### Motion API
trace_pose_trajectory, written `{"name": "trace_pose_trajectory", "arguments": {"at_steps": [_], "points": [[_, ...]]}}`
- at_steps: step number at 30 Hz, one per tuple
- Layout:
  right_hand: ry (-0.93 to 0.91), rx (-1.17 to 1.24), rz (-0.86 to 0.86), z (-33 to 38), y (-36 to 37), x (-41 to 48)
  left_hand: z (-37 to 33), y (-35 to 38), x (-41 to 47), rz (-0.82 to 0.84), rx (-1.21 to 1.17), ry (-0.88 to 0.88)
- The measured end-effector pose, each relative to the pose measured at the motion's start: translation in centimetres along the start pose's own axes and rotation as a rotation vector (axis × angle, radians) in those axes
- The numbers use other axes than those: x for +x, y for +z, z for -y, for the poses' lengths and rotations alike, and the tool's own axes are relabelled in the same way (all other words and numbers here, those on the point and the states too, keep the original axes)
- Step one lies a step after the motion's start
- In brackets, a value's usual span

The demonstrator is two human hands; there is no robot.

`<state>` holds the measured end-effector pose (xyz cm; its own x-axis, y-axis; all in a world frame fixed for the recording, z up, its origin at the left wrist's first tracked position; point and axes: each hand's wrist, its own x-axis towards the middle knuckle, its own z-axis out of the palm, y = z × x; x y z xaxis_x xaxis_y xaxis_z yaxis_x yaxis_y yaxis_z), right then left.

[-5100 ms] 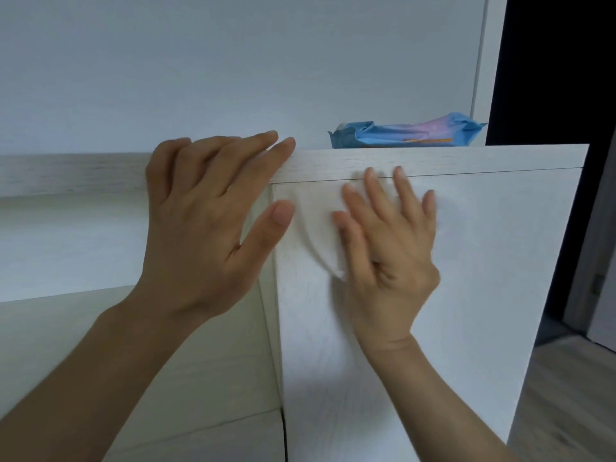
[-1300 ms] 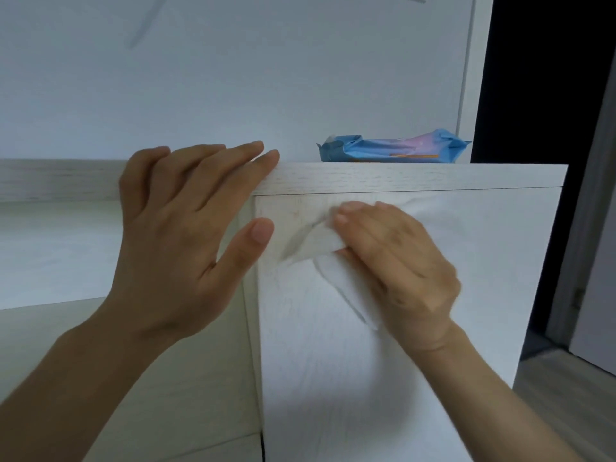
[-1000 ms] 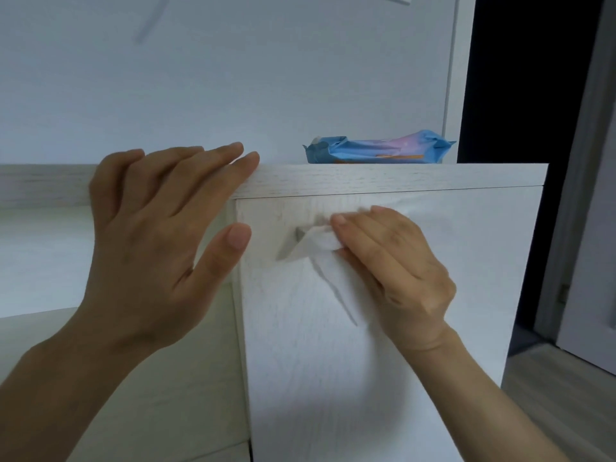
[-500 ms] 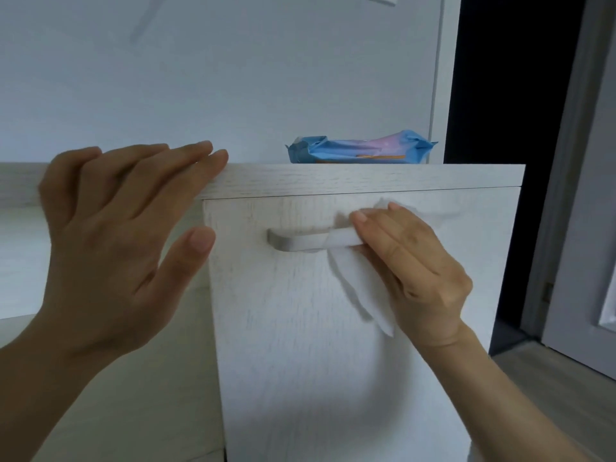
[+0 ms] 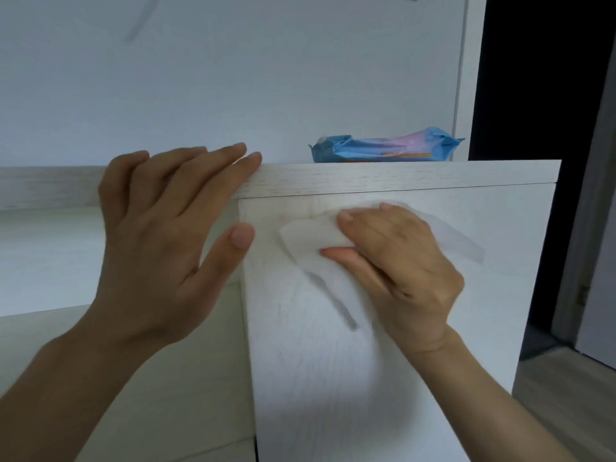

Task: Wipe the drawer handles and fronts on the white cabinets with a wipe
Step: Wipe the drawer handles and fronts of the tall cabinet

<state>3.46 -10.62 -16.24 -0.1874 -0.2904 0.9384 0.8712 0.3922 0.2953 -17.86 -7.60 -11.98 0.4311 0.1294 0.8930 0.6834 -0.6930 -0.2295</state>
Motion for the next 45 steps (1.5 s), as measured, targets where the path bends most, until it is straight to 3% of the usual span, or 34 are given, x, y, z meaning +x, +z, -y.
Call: {"name": "trace_pose_trajectory", "arguments": {"at_steps": [5,13,19,26,31,37,45], "points": [[-0.072,-0.026,-0.009,2.4,2.8,0.2,0.1,0.3,0.1,-0.004,0.041,-0.005],[-0.017,-0.125,-0.020,0.5,0.7,-0.6,0.0,0.3,0.2,-0.013,0.031,-0.011],[-0.051,-0.024,-0.030,1.9,2.7,0.6,0.1,0.5,0.2,-0.032,0.048,-0.003],[0.043,-0.091,-0.005,0.0,0.3,-0.7,0.0,0.4,0.2,-0.021,0.030,-0.021],[-0.022,-0.062,-0.014,1.8,2.1,-0.1,0.0,0.7,0.3,-0.039,0.055,-0.010],[0.034,-0.052,0.010,-1.1,-0.4,-0.7,0.1,0.5,0.2,-0.042,0.036,-0.006],[-0.047,0.007,0.021,1.0,1.3,0.2,0.1,0.8,0.3,-0.066,0.049,0.008]]}}
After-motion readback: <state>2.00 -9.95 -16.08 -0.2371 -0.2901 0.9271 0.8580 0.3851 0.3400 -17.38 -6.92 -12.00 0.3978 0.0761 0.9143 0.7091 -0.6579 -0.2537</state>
